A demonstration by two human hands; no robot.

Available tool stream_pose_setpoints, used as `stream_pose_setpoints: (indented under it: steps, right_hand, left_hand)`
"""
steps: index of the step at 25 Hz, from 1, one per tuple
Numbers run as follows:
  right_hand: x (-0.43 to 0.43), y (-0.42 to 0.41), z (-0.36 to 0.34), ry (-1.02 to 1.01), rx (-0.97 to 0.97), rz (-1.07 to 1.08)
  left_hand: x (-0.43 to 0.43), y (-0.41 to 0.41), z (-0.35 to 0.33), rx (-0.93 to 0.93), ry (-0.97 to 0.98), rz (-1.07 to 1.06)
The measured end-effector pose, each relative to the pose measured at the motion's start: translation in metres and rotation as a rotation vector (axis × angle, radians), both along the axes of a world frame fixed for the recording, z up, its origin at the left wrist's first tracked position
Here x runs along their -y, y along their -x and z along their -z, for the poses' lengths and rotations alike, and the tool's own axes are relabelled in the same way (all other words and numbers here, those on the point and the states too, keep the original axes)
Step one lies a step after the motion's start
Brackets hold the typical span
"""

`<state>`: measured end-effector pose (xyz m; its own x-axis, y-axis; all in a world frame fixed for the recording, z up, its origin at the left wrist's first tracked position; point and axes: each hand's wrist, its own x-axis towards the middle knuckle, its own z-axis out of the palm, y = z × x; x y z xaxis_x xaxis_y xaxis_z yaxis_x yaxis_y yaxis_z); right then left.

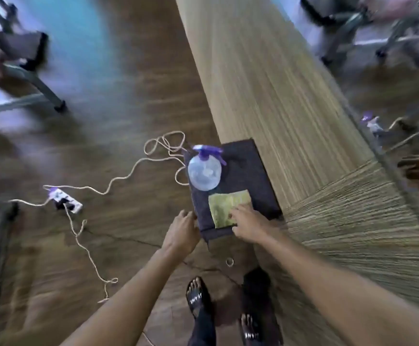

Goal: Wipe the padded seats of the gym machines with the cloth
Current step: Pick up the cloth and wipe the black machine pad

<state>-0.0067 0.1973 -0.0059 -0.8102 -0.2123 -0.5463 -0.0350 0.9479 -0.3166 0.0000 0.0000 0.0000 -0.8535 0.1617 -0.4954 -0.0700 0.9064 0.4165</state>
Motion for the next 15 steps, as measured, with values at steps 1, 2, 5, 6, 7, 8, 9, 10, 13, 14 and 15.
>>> stream_pose_setpoints:
  steps: [1, 2, 5, 6, 7, 8, 9, 10, 13, 14, 15]
  right_hand:
    - [0.002, 0.005, 0.022, -0.037, -0.040, -0.055]
    - [0.004, 0.012, 0.043, -0.083, -0.100, -0.120]
    - [0.003, 0.022, 0.088, -0.150, -0.143, -0.234]
    - [0.002, 0.025, 0.101, -0.172, -0.160, -0.274]
    - [-0.001, 0.029, 0.112, -0.193, -0.180, -0.307]
    - [-0.003, 0.031, 0.119, -0.200, -0.215, -0.334]
    - [-0.006, 0.035, 0.126, -0.212, -0.235, -0.365]
    - [-0.008, 0.038, 0.133, -0.209, -0.234, -0.390]
    - [-0.017, 0.046, 0.149, -0.180, -0.267, -0.471]
    - [-0.022, 0.049, 0.155, -0.167, -0.306, -0.493]
    - [-0.026, 0.050, 0.161, -0.162, -0.336, -0.513]
  left_hand:
    - [0.000, 0.006, 0.022, 0.015, 0.008, 0.030]
    - [-0.001, 0.010, 0.047, -0.013, 0.001, 0.048]
    - [-0.002, 0.019, 0.112, -0.089, 0.042, 0.136]
    - [-0.004, 0.021, 0.126, -0.114, 0.061, 0.163]
    - [-0.006, 0.024, 0.139, -0.144, 0.076, 0.178]
    - [-0.009, 0.026, 0.147, -0.173, 0.081, 0.178]
    - [-0.013, 0.029, 0.153, -0.194, 0.084, 0.166]
    - [-0.016, 0.032, 0.160, -0.214, 0.075, 0.144]
    - [-0.023, 0.033, 0.182, -0.249, 0.087, 0.162]
    - [-0.024, 0.031, 0.190, -0.253, 0.106, 0.190]
    - [-0.025, 0.029, 0.196, -0.249, 0.110, 0.196]
